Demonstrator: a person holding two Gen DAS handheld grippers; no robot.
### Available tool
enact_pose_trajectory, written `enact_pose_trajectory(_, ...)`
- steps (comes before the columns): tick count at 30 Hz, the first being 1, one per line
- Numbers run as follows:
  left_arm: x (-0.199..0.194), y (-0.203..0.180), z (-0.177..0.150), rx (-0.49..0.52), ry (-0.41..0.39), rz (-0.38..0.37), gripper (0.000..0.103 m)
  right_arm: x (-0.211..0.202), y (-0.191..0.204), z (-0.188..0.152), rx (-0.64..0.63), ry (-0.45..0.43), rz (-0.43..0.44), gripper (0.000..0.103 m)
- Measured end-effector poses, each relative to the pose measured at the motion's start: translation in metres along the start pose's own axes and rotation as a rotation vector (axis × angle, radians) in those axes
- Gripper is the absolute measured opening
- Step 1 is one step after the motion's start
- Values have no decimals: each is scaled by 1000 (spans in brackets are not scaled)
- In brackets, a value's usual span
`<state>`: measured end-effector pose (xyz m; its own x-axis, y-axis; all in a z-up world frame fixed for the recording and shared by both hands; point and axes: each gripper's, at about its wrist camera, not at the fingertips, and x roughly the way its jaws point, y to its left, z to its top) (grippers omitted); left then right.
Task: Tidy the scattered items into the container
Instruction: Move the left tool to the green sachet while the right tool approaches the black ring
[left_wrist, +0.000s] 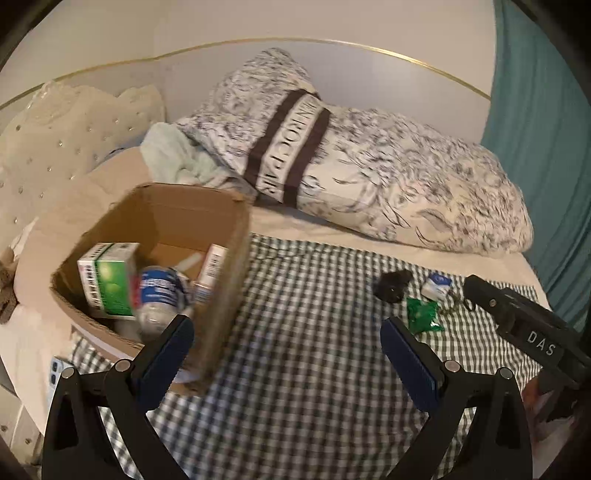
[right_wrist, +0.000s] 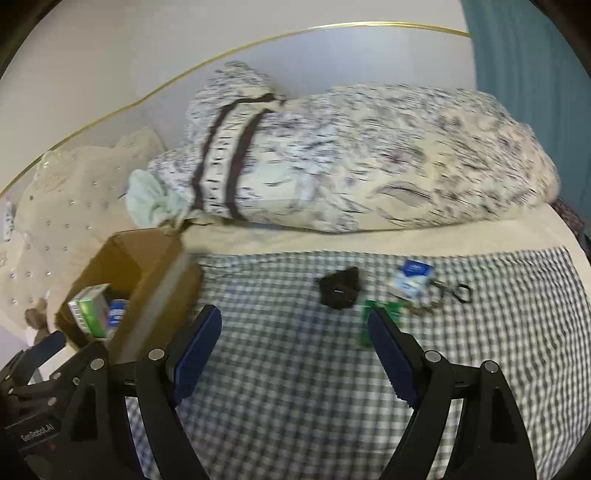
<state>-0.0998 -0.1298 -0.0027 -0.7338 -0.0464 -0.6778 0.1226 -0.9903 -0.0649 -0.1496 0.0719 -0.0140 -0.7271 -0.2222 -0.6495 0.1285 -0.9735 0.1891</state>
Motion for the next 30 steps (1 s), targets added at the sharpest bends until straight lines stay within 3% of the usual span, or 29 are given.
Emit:
enact_pose_trajectory(8, 42, -50, -27, 26, 61, -54, 103, 3, -97, -32, 93, -22, -140, 82)
enact_pose_trajectory(15, 89, -91, -39, 49, 111, -125, 103, 27, -169, -46, 183, 8, -218, 82)
enact_pose_trajectory(23, 149, -155, -43, 105, 156, -191, 103, 64, -197, -49, 152, 58, -260, 82)
enact_pose_trajectory(27, 173, -177, -43, 132, 161, -189, 103, 89, -203, -45, 136, 61, -279, 81)
enact_pose_trajectory(30, 189, -187, -44, 145, 163, -187, 103, 109, -213, -38, 150, 69, -276, 73)
